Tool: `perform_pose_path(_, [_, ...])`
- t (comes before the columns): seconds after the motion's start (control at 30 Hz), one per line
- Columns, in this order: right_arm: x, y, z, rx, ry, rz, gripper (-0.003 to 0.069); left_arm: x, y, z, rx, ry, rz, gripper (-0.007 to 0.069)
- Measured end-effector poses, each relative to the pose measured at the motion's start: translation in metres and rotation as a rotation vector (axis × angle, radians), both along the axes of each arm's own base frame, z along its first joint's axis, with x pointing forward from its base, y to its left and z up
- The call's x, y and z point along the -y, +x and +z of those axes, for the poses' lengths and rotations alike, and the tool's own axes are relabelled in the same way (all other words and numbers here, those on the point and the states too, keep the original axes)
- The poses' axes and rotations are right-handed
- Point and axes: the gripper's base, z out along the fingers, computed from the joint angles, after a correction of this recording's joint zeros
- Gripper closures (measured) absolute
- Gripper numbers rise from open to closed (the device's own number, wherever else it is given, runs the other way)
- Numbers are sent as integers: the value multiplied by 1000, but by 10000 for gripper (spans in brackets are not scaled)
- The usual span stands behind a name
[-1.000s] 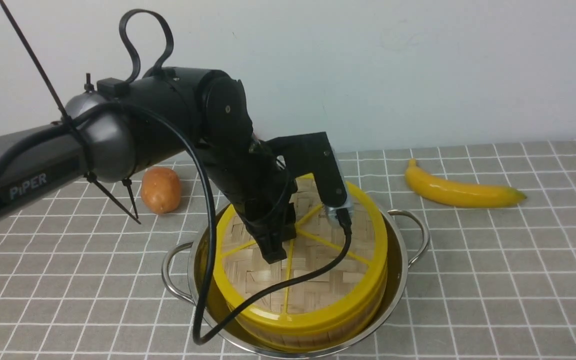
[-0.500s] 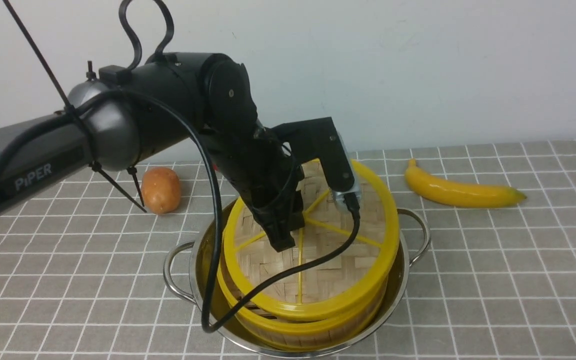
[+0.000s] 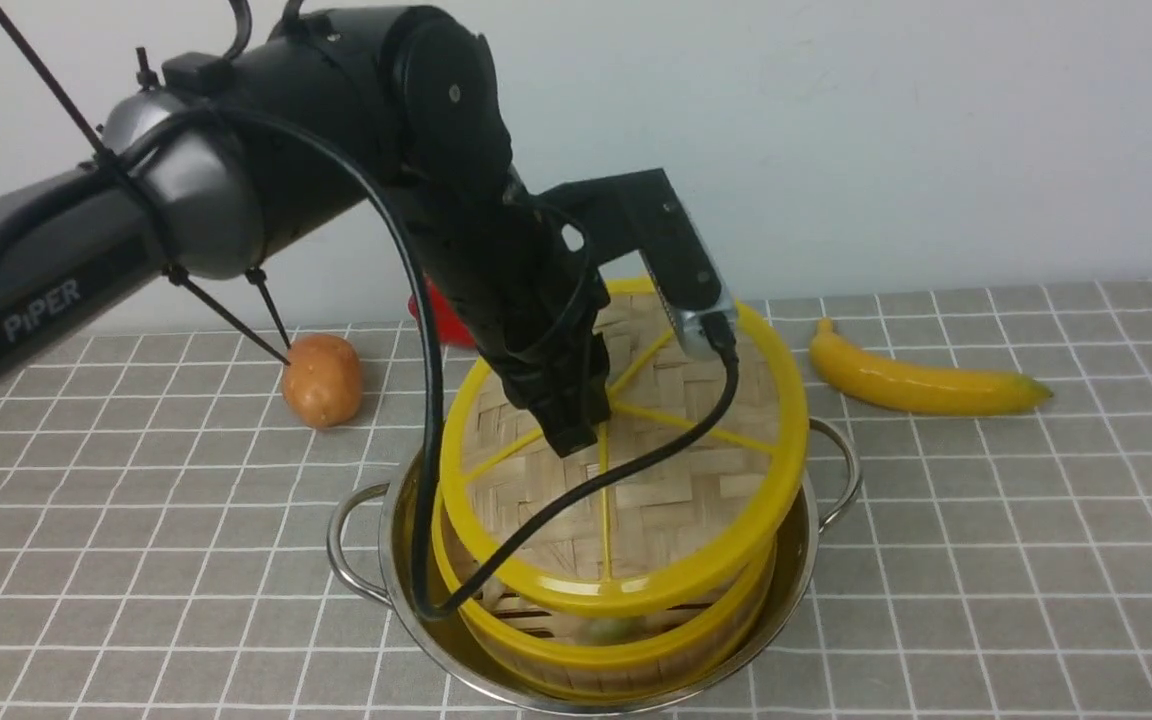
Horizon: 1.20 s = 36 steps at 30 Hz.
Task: Place the steamer in the pot on the grey tablecloth, and put the lid on the steamer.
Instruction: 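Place the yellow bamboo steamer lid onto the steamer in the pot with the left gripper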
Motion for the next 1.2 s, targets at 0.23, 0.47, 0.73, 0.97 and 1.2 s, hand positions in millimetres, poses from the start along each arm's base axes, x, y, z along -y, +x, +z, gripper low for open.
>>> perform_pose_path(0.23, [0, 0, 0, 0, 0, 0, 416, -1, 4, -16, -49, 57, 10, 505])
perform_pose_path(0.47, [0, 0, 0, 0, -1, 0, 416, 2, 9, -29, -69, 60, 13, 505])
perform_pose_path(0.73, [0, 0, 0, 0, 0, 0, 416, 3, 13, -36, -59, 74, 25, 505])
perform_pose_path(0.97, [0, 0, 0, 0, 0, 0, 416, 4, 14, -40, -72, 78, 31, 505])
perform_pose_path(1.2, [0, 0, 0, 0, 0, 0, 416, 4, 14, -40, -76, 72, 34, 505])
